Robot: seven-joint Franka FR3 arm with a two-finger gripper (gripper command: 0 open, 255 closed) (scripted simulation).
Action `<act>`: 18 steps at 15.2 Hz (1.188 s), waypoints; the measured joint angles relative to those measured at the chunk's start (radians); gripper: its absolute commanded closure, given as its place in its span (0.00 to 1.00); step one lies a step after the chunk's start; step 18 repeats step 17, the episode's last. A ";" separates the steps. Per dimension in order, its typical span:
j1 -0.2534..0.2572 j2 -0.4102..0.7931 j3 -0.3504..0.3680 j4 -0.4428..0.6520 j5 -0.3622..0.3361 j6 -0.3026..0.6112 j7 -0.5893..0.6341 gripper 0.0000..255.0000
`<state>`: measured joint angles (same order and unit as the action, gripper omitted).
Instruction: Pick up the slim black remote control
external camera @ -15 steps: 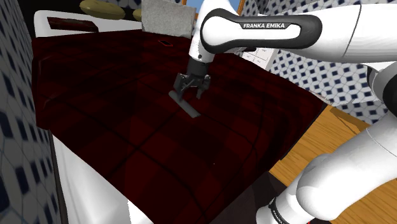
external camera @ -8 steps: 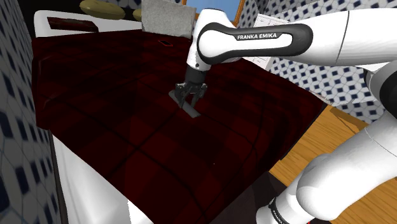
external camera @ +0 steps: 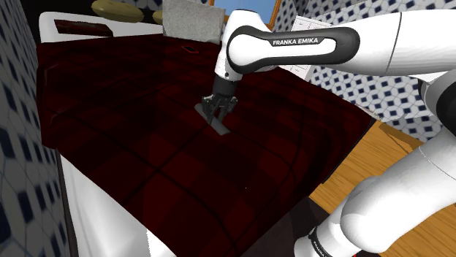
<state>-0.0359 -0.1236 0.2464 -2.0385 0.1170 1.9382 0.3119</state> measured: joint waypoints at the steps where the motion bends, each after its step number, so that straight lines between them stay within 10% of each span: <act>1: 0.000 0.000 0.000 0.000 0.000 0.000 0.000 1.00; 18: -0.003 -0.011 -0.005 0.181 -0.003 -0.194 0.013 1.00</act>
